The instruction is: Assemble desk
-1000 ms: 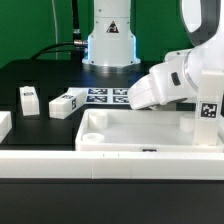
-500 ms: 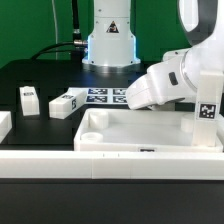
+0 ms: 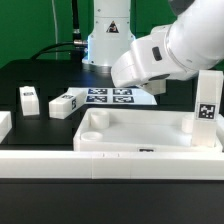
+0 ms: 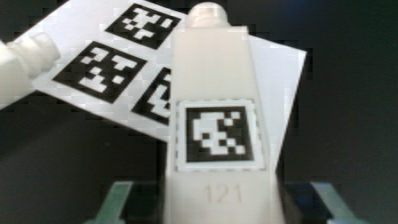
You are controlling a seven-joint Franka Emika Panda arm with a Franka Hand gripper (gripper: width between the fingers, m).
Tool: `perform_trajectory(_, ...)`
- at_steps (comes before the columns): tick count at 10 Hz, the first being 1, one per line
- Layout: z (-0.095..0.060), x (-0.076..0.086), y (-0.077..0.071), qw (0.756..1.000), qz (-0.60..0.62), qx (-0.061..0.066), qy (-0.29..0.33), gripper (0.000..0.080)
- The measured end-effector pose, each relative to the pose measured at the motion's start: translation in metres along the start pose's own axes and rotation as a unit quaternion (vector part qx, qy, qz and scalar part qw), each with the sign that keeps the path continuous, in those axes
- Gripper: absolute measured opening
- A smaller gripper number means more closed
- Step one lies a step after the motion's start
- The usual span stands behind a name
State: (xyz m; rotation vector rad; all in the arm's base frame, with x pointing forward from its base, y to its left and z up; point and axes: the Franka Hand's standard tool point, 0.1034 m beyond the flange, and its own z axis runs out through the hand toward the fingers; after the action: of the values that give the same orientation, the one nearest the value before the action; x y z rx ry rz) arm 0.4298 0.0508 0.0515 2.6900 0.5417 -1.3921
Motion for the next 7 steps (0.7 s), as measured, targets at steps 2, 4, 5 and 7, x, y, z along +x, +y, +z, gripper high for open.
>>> perform_trajectory(2,-0.003,0.006,0.002,1.0,0.001,-0.002,0.021,0.029)
perform_trajectory(4,-0.017,-0.003,0.007,0.996,0.006,-0.006,0.087,0.029)
perform_trajectory(5,-0.034,-0.008,0.014,0.993,0.011,0.005,0.117,0.029)
perform_trajectory(7,-0.057,-0.017,0.025,0.985,0.028,0.044,0.164,0.029)
